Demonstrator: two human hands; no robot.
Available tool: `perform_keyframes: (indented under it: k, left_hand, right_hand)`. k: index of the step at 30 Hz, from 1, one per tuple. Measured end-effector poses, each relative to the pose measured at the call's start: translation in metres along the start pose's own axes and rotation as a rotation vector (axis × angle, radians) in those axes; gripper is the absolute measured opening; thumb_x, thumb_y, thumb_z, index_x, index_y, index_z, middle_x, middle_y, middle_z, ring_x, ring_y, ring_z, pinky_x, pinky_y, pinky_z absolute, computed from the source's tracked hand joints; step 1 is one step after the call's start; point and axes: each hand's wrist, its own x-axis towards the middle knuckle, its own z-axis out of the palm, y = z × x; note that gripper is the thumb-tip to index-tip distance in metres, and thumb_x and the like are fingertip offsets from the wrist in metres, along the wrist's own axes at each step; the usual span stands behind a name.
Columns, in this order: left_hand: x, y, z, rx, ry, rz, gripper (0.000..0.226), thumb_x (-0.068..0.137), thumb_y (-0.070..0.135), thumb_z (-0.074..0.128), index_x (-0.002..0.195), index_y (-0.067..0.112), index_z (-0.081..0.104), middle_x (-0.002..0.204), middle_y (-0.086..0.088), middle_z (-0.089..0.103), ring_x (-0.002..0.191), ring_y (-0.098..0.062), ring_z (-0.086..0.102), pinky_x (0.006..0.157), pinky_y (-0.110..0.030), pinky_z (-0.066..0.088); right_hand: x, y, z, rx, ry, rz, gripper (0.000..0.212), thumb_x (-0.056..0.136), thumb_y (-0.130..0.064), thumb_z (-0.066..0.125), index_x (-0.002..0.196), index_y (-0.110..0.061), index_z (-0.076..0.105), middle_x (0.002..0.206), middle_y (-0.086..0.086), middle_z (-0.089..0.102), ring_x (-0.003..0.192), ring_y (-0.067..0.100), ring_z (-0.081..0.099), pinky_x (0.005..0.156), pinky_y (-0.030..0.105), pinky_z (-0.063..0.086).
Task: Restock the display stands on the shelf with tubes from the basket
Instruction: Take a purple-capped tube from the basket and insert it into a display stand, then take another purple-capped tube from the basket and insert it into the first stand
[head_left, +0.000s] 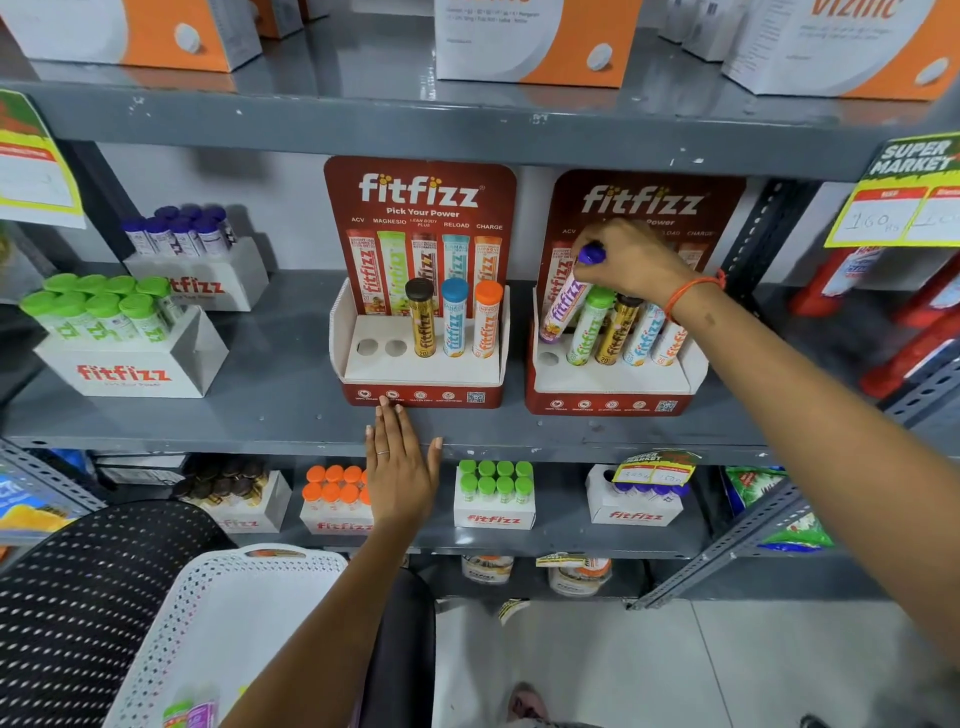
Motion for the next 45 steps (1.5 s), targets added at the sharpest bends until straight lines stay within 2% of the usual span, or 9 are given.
perform_keyframes:
  k: [6, 24, 29, 32, 34, 37, 39, 42, 45]
  left_hand:
    - [0.001, -0.001, 0.001, 0.005, -0.009, -0.004, 0.081, 0.089, 0.059, -0.002, 0.149, 0.005, 0.000, 0.159, -0.016, 0.003, 0.147, -0.028, -0.001, 0.121, -0.040, 0.000]
    - [0.000, 0.000, -0.002, 0.013, -0.019, -0.010, 0.083, 0.087, 0.061, -0.009, 0.149, 0.007, -0.003, 0.160, -0.014, 0.002, 0.147, -0.026, -0.003, 0.119, -0.037, -0.005]
    - [-0.001, 0.000, -0.004, 0.023, -0.023, -0.006, 0.080, 0.090, 0.057, -0.003, 0.149, 0.003, 0.001, 0.159, -0.017, 0.006, 0.147, -0.028, 0.002, 0.120, -0.039, -0.001]
    - [0.000, 0.000, -0.004, 0.016, -0.025, -0.003, 0.080, 0.090, 0.058, -0.003, 0.149, 0.004, 0.001, 0.159, -0.017, 0.006, 0.147, -0.028, 0.002, 0.120, -0.039, 0.000]
    - [0.000, 0.000, -0.003, 0.020, -0.026, -0.004, 0.081, 0.089, 0.058, -0.005, 0.149, 0.004, 0.000, 0.159, -0.016, 0.005, 0.147, -0.028, 0.001, 0.120, -0.039, 0.000]
    - [0.000, 0.000, -0.004, 0.019, -0.026, 0.004, 0.083, 0.088, 0.060, -0.009, 0.149, 0.004, -0.002, 0.159, -0.016, 0.004, 0.147, -0.027, 0.000, 0.120, -0.039, -0.001]
    - [-0.001, 0.000, -0.007, -0.010, -0.016, 0.005, 0.083, 0.088, 0.060, -0.008, 0.149, 0.004, -0.002, 0.159, -0.016, 0.005, 0.147, -0.027, 0.001, 0.120, -0.038, -0.001]
    - [-0.008, -0.004, -0.016, -0.082, 0.040, -0.013, 0.079, 0.092, 0.057, 0.005, 0.149, 0.002, 0.004, 0.158, -0.018, 0.008, 0.147, -0.028, 0.005, 0.120, -0.038, 0.000]
    - [-0.029, -0.023, -0.026, -0.141, 0.131, -0.073, 0.074, 0.096, 0.050, 0.018, 0.147, -0.002, 0.012, 0.157, -0.021, 0.014, 0.146, -0.030, 0.013, 0.120, -0.040, 0.008]
  right_hand:
    - [0.001, -0.005, 0.011, -0.056, -0.040, 0.009, 0.047, 0.083, -0.018, 0.071, 0.125, -0.005, 0.055, 0.126, 0.019, 0.059, 0.112, 0.032, 0.058, 0.098, 0.041, 0.051]
    - [0.000, -0.002, 0.030, -0.088, -0.061, -0.063, 0.036, 0.084, -0.017, 0.068, 0.118, -0.010, 0.063, 0.118, 0.016, 0.066, 0.108, 0.032, 0.059, 0.099, 0.046, 0.050]
    - [0.005, 0.008, 0.039, -0.199, -0.014, -0.076, 0.027, 0.084, -0.028, 0.066, 0.109, -0.018, 0.068, 0.112, 0.011, 0.069, 0.108, 0.032, 0.057, 0.113, 0.058, 0.026]
    - [0.006, 0.012, 0.047, -0.252, -0.016, -0.066, 0.031, 0.086, -0.031, 0.065, 0.115, -0.021, 0.066, 0.117, 0.012, 0.067, 0.119, 0.032, 0.050, 0.117, 0.060, 0.004]
    - [0.007, 0.012, 0.049, -0.263, -0.029, -0.051, 0.034, 0.087, -0.031, 0.063, 0.120, -0.021, 0.062, 0.120, 0.015, 0.065, 0.122, 0.033, 0.049, 0.118, 0.060, 0.002]
    - [0.000, 0.003, 0.049, -0.314, -0.038, -0.013, 0.049, 0.088, -0.034, 0.062, 0.131, -0.016, 0.051, 0.125, 0.021, 0.060, 0.126, 0.035, 0.045, 0.118, 0.060, 0.008]
    - [-0.013, -0.013, 0.056, -0.273, 0.106, -0.032, 0.055, 0.088, -0.037, 0.060, 0.134, -0.011, 0.046, 0.129, 0.020, 0.059, 0.126, 0.035, 0.046, 0.115, 0.056, 0.022]
    - [-0.042, -0.052, 0.083, 0.079, 0.333, -0.151, 0.043, 0.091, -0.028, 0.055, 0.129, -0.008, 0.052, 0.126, 0.017, 0.062, 0.117, 0.034, 0.052, 0.103, 0.043, 0.041]
    - [-0.068, -0.097, 0.133, 0.356, 0.275, -0.253, 0.038, 0.091, -0.016, 0.056, 0.126, -0.003, 0.054, 0.126, 0.017, 0.060, 0.118, 0.035, 0.052, 0.104, 0.043, 0.042]
